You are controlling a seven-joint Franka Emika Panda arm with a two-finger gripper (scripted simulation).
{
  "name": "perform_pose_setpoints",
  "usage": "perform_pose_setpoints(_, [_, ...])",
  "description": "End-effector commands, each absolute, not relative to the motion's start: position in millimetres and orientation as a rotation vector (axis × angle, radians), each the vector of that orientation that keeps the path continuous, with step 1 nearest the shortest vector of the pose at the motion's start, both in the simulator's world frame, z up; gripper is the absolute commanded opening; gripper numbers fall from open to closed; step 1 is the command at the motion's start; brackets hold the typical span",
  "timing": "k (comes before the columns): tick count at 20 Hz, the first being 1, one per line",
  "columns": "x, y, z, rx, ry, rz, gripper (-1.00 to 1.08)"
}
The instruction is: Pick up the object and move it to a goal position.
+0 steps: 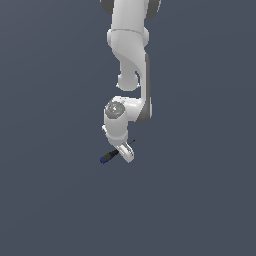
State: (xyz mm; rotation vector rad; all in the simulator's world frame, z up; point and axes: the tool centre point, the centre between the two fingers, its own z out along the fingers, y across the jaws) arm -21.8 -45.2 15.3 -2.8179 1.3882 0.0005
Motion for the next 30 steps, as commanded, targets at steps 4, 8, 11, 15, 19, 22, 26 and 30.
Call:
perform_pose_setpoints(4, [-22, -45, 15, -2.818, 1.389, 0.0, -1.0])
perform_pose_setpoints(8, [-23, -44, 19, -2.818, 1.389, 0.0, -1.0])
perform_pose_setpoints(11, [-25, -42, 26, -2.817, 1.388, 0.001, -1.0])
perform_pose_setpoints(15, [-31, -36, 42, -2.817, 1.388, 0.001, -1.0])
perform_pose_setpoints(19, [-38, -28, 65, -2.817, 1.389, 0.001, -1.0])
perform_pose_setpoints(22, [-46, -21, 88, -2.817, 1.389, 0.001, -1.0])
perform_pose_setpoints(26, [-57, -9, 123, -2.816, 1.389, 0.002, -1.0])
perform_pose_setpoints(30, [-67, 2, 158, -2.816, 1.39, 0.001, -1.0])
